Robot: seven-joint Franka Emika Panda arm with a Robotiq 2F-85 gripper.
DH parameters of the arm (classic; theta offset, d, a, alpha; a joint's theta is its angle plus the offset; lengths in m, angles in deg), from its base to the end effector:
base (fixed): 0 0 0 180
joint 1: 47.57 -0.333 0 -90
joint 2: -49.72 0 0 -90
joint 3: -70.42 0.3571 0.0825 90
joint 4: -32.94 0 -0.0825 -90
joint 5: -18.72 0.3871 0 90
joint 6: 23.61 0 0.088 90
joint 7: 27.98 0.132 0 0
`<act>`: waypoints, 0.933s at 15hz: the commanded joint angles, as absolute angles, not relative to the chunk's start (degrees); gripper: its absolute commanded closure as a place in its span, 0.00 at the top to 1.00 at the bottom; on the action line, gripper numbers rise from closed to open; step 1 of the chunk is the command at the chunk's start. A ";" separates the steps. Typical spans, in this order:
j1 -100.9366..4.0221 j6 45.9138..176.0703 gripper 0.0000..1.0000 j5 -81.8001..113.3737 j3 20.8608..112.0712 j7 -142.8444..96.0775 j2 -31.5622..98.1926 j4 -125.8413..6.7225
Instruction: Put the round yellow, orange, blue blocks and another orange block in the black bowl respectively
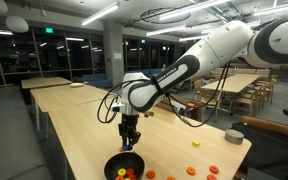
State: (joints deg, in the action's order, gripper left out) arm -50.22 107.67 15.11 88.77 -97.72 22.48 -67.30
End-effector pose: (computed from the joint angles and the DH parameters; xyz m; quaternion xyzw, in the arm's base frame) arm 0.6538 0.2237 0.3309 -0.7011 -0.7100 -0.0610 0.0239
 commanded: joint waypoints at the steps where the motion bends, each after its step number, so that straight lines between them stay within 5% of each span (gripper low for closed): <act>1: -48.77 101.39 0.24 22.38 91.61 -109.93 23.49 -66.22; 4: -49.37 95.84 0.24 26.01 91.14 -115.94 23.01 -64.93; 6: -50.08 92.80 0.69 26.76 89.98 -116.85 22.89 -64.27; 8: -50.50 91.24 0.73 26.87 88.97 -116.46 22.89 -64.01; 12: -50.96 90.65 0.99 26.43 87.50 -114.78 22.79 -63.90; 14: -51.97 92.70 1.00 24.85 85.83 -110.70 23.70 -65.40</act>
